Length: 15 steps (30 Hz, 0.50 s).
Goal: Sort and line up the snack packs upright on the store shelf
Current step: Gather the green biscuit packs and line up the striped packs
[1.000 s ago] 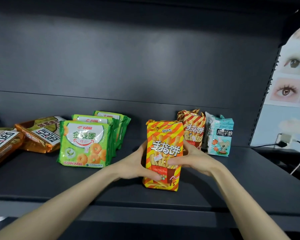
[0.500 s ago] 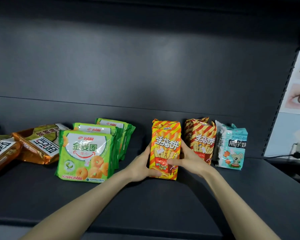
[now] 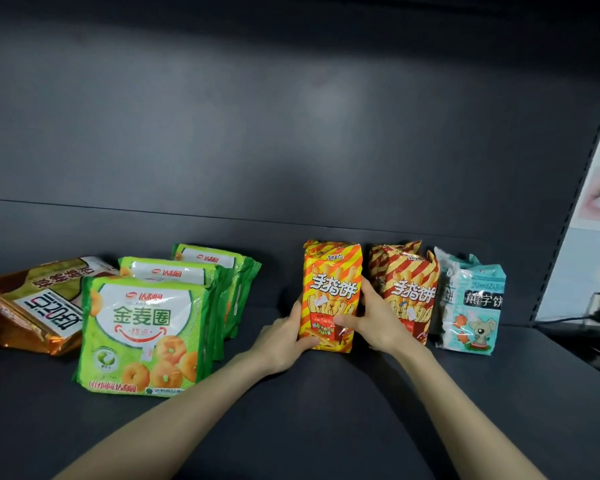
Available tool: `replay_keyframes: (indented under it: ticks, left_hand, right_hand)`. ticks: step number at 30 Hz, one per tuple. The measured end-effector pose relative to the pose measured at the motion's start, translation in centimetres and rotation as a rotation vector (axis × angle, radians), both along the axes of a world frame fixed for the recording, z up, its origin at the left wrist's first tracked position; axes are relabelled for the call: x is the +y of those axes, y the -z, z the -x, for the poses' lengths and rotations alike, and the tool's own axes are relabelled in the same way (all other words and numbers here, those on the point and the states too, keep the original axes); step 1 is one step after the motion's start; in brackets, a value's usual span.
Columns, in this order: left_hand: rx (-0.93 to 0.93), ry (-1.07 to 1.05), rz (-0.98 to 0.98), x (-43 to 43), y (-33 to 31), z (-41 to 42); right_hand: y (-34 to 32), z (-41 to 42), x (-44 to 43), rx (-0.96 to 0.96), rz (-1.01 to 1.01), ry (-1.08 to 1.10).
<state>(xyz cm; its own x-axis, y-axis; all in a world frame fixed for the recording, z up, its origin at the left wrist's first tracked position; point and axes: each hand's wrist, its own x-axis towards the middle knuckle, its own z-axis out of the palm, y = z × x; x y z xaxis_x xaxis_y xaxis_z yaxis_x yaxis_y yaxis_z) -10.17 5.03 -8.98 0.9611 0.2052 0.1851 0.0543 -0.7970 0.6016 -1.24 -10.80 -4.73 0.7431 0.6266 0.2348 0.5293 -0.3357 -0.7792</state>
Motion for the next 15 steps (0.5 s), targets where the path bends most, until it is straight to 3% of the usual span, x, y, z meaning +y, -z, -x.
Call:
replay_keyframes:
  ticks: [6, 15]
  left_hand:
    - [0.078, -0.093, -0.212, -0.1, -0.7, 0.3]
    - [-0.057, -0.173, -0.345, -0.9, -3.2, 4.9]
  right_hand:
    - [-0.6, 0.9, -0.2, -0.155, 0.148, 0.137]
    - [-1.8, 3.6, -2.4, -0.415, 0.259, 0.268]
